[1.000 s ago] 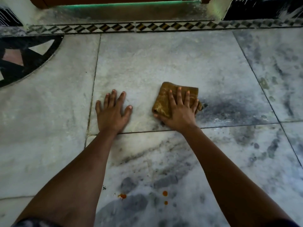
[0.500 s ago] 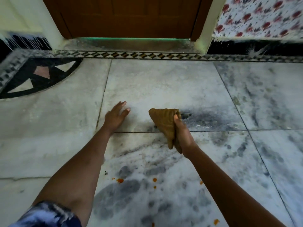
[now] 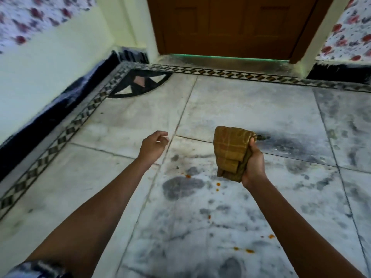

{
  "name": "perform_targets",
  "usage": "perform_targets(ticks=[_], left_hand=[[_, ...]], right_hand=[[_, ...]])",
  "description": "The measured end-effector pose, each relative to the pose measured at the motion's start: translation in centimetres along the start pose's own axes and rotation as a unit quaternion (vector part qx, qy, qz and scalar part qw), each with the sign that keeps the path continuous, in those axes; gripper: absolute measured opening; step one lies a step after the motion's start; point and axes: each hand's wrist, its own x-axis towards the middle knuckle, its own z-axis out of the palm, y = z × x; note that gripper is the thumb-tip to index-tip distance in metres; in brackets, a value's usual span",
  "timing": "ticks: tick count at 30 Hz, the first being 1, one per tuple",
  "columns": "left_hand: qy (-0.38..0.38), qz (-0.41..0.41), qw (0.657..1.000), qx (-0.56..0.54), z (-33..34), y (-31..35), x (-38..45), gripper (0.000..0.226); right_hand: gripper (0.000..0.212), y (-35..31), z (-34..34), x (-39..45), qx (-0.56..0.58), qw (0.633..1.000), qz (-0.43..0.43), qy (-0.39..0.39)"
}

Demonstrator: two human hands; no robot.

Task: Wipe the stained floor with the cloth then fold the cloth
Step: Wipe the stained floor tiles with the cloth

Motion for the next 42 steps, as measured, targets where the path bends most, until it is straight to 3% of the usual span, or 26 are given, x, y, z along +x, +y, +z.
perform_targets(ticks=[5, 9, 12, 14, 17, 19, 22, 23, 26, 30, 32, 37, 39, 42], left_hand=[[-0.031, 0.013, 0.990, 0.134, -2.5, -5.4, -4.6, 0.029], [-0.041, -0.002, 0.980, 0.194, -1.7, -9.3, -4.8, 0.019], [-0.062, 0.009, 0.964, 0.260, 0.0, -11.2, -3.3, 0.038], [-0.054, 0.047, 0.948, 0.311, 1.4, -12.0, -2.5, 0.052], [-0.079, 0.091, 0.926, 0.358, 3.9, -13.9, -1.8, 0.075], [-0.079, 0.093, 0.927, 0.355, 5.0, -15.0, -2.1, 0.079], [-0.039, 0.106, 0.932, 0.346, 6.0, -16.1, -2.6, 0.066], [-0.025, 0.111, 0.930, 0.349, 6.1, -16.2, -2.8, 0.062], [-0.015, 0.112, 0.924, 0.364, 6.3, -16.4, -2.9, 0.058], [-0.014, 0.112, 0.926, 0.361, 6.4, -16.4, -2.9, 0.057], [-0.015, 0.111, 0.925, 0.364, 6.5, -16.5, -2.9, 0.058], [-0.011, 0.117, 0.927, 0.356, 6.2, -16.4, -2.9, 0.058], [-0.013, 0.117, 0.931, 0.346, 6.1, -16.4, -2.9, 0.058], [-0.011, 0.118, 0.930, 0.348, 6.2, -16.5, -3.1, 0.057]], right_hand=[[0.047, 0.9, 2.3, 0.4, -0.042, 0.999, -0.009, 0.002], [0.040, 0.9, 3.1, 2.6, -0.095, 0.994, -0.053, -0.007], [0.037, 2.2, 2.8, 5.7, -0.194, 0.976, -0.095, -0.023], [0.040, 3.7, 2.4, 7.1, -0.311, 0.943, -0.121, -0.022], [0.059, 8.0, 1.1, 9.0, -0.467, 0.876, -0.122, -0.002], [0.055, 10.9, 0.0, 8.8, -0.546, 0.831, -0.097, -0.050], [0.060, 13.9, -1.0, 8.0, -0.697, 0.681, -0.130, -0.181], [0.071, 14.0, -0.9, 7.4, -0.713, 0.659, -0.151, -0.186], [0.082, 13.9, -0.7, 8.2, -0.730, 0.644, -0.194, -0.121], [0.082, 14.3, -0.1, 10.4, -0.811, 0.556, -0.178, -0.029], [0.084, 15.1, 0.1, 10.4, -0.832, 0.525, -0.174, -0.034], [0.077, 17.7, -0.1, 6.1, -0.826, 0.480, -0.255, -0.150], [0.072, 18.0, -1.2, 4.8, -0.831, 0.467, -0.263, -0.147], [0.071, 16.5, -2.2, 6.4, -0.834, 0.491, -0.242, -0.067]])
